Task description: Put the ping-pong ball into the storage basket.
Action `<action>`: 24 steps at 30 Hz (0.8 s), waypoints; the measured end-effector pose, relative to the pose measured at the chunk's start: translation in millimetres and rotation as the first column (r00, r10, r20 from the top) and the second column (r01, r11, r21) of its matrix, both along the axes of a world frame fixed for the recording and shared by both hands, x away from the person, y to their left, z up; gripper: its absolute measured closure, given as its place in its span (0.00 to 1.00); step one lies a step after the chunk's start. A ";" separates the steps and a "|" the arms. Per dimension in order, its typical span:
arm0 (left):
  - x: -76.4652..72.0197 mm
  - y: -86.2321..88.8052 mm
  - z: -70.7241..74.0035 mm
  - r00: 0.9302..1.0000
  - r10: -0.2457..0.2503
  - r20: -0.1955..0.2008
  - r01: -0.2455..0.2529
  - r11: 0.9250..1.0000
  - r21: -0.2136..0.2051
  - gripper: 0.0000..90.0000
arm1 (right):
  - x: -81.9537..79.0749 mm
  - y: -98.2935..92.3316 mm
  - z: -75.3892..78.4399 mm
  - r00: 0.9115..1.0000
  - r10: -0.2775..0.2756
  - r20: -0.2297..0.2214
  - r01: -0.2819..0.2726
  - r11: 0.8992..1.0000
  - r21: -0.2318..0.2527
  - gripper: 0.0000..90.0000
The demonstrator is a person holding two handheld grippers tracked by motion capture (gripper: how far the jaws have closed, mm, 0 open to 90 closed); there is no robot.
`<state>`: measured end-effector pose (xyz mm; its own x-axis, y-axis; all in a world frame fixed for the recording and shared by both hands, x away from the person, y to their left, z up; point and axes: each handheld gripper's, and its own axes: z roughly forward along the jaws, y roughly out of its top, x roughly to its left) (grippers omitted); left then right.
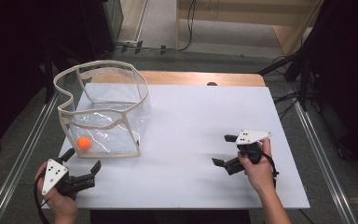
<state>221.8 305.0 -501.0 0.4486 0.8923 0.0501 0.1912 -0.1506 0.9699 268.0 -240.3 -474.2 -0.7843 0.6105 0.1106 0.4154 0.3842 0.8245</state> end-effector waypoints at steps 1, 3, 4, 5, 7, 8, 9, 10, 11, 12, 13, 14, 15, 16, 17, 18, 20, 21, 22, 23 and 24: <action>0.0 0.0 -0.1 1.000 -0.001 0.001 0.001 1.000 -0.001 0.00 | -0.4 -1.5 -0.6 1.000 -0.004 0.001 0.004 1.000 0.003 0.00; 0.0 -0.1 -0.1 1.000 0.000 0.001 0.000 1.000 -0.002 0.00 | -1.7 -4.3 -2.1 1.000 -0.011 0.003 0.011 1.000 0.010 0.00; -0.1 0.0 -0.1 1.000 -0.001 0.001 0.001 1.000 -0.001 0.00 | -2.1 -5.6 -3.1 1.000 -0.014 0.006 0.014 1.000 0.012 0.00; -0.1 0.0 -0.1 1.000 -0.001 0.001 0.001 1.000 0.000 0.00 | -2.8 -7.0 -4.1 1.000 -0.018 0.001 0.018 1.000 0.012 0.00; -0.1 -0.2 -0.1 1.000 0.000 0.001 0.000 1.000 -0.001 0.00 | -4.3 -9.6 -6.8 1.000 -0.022 0.000 0.022 1.000 0.016 0.00; -0.1 -0.2 -0.1 1.000 0.000 0.001 0.000 1.000 0.000 0.00 | -4.7 -11.1 -8.2 1.000 -0.022 0.004 0.022 1.000 0.017 0.00; 0.0 -0.2 -0.1 1.000 0.000 0.001 0.000 1.000 0.000 0.00 | -5.9 -12.8 -9.2 1.000 -0.028 0.002 0.028 0.999 0.019 0.00; -0.1 -0.3 0.0 1.000 0.001 0.000 -0.001 1.000 0.001 0.00 | -6.4 -15.0 -10.5 1.000 -0.030 0.009 0.029 0.999 0.021 0.00; -0.1 -0.3 -0.1 1.000 0.001 0.001 -0.001 1.000 0.001 0.00 | -7.3 -17.1 -11.7 0.999 -0.036 0.008 0.036 0.999 0.025 0.00; -0.1 -0.3 0.0 1.000 0.001 0.000 -0.001 1.000 0.001 0.00 | -7.9 -19.2 -12.8 0.999 -0.038 0.008 0.038 0.999 0.030 0.00; -0.1 -0.3 0.0 1.000 0.001 0.001 -0.001 1.000 0.002 0.00 | -8.7 -21.4 -13.8 0.999 -0.042 0.010 0.042 0.999 0.033 0.00; -0.1 -0.4 0.0 1.000 0.001 0.000 -0.001 1.000 0.003 0.00 | -9.8 -23.5 -14.5 0.999 -0.050 0.007 0.050 0.998 0.036 0.00; -0.1 -0.4 0.0 1.000 0.001 0.000 -0.001 1.000 0.004 0.00 | -10.7 -25.6 -15.4 0.998 -0.057 0.010 0.056 0.998 0.041 0.00; -0.1 -0.4 0.0 1.000 0.000 0.000 0.000 1.000 0.005 0.00 | -11.3 -28.0 -16.2 0.998 -0.059 0.014 0.059 0.997 0.043 0.00; -0.1 -0.4 0.0 1.000 0.000 0.000 0.000 1.000 0.005 0.00 | -12.1 -30.2 -16.9 0.998 -0.063 0.012 0.063 0.997 0.050 0.00; -0.1 -0.4 0.0 1.000 0.000 0.000 0.000 1.000 0.005 0.00 | -12.9 -32.3 -17.5 0.998 -0.067 0.016 0.066 0.996 0.053 0.00; -0.1 -0.4 0.0 1.000 0.000 0.000 0.000 1.000 0.005 0.00 | -14.0 -35.7 -18.6 0.997 -0.074 0.019 0.073 0.996 0.058 0.00; -0.1 -0.5 0.0 1.000 0.001 0.000 -0.001 1.000 0.003 0.00 | -15.3 -37.9 -18.9 0.997 -0.081 0.019 0.080 0.995 0.063 0.00; -0.1 -0.5 0.0 1.000 0.000 0.000 0.000 1.000 0.004 0.00 | -16.0 -39.6 -19.3 0.996 -0.084 0.020 0.083 0.994 0.065 0.00; -0.1 -0.4 0.0 1.000 0.000 0.000 0.000 1.000 0.004 0.00 | -16.7 -41.1 -19.8 0.996 -0.086 0.018 0.084 0.994 0.070 0.00; -0.1 -0.4 0.0 1.000 0.000 0.000 0.000 1.000 0.004 0.00 | -17.4 -42.7 -20.4 0.996 -0.091 0.022 0.089 0.993 0.073 0.00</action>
